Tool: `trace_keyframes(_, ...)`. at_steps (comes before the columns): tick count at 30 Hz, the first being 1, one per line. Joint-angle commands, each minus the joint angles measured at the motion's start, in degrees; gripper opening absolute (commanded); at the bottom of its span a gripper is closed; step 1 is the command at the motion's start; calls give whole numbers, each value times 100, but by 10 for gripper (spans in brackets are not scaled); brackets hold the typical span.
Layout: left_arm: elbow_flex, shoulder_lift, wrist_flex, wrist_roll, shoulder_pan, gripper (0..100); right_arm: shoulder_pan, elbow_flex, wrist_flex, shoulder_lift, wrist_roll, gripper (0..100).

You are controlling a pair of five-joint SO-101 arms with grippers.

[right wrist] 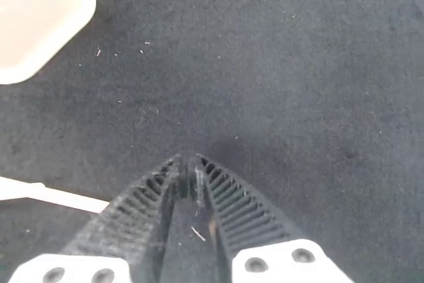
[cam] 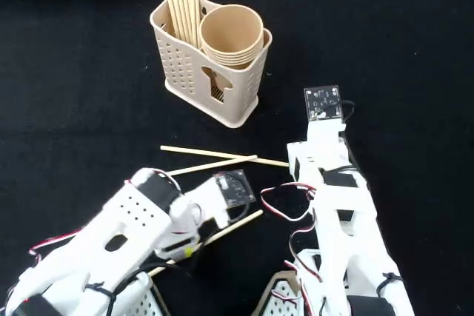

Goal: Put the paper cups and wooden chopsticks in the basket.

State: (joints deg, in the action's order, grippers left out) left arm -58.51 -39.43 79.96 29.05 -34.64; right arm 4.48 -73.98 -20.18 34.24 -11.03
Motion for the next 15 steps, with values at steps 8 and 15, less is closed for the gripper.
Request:
trace_keyframes(8, -743, 422, -1609, -1389, -259, 202, 70, 13, 132, 31, 0, 39)
trace_keyframes(15, -1147, 440, -2233, -1389, -101, 202, 70, 4, 123, 22, 0, 39)
